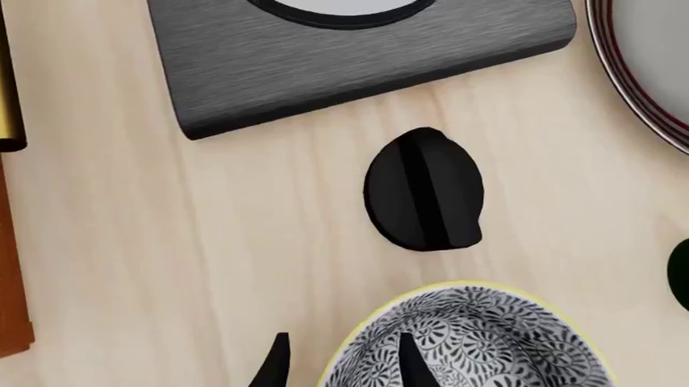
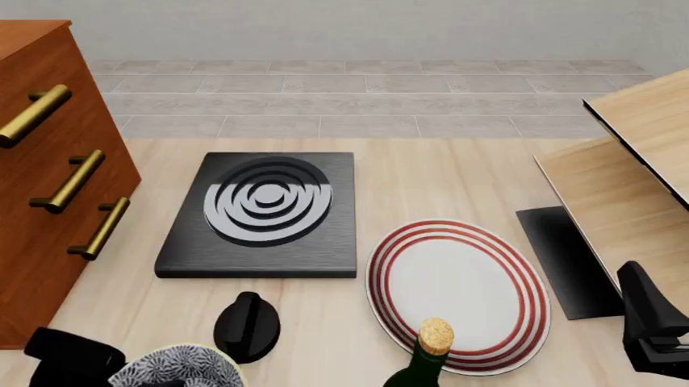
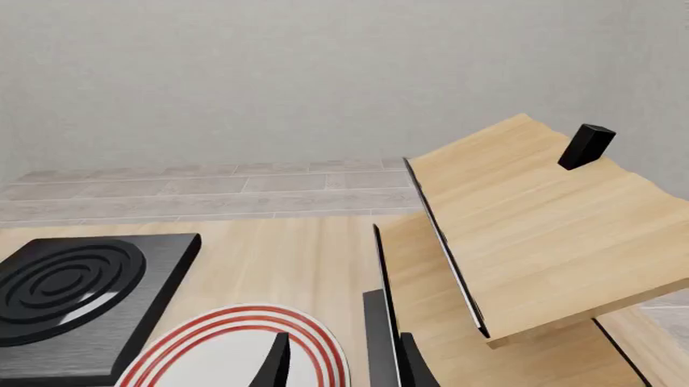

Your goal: Put the bowl on the top of the cabinet.

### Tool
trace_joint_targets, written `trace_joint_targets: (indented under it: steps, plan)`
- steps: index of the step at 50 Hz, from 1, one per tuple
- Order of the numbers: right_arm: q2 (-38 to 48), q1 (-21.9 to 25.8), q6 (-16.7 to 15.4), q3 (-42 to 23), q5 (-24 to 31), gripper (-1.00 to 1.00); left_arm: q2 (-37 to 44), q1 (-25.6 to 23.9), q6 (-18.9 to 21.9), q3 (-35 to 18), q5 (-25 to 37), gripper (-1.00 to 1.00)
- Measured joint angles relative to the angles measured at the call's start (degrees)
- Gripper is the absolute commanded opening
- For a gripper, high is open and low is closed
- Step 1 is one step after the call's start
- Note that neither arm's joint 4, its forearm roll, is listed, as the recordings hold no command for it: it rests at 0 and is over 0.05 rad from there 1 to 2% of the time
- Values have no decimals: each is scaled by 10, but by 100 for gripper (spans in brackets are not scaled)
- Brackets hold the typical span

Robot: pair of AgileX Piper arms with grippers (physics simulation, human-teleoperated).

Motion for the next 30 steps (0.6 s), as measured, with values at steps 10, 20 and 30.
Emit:
trace_joint_targets:
  steps: [10,20,30]
  plan:
    - [0,-1,-1,0,0,100,1,-18,-23,1,-6,-100]
    - [0,-1,-2,0,1,100,-1,-20,-29,2,-8,-100]
    - [0,-2,-2,0,1,100,-40,-11,-16,-19,37,-100]
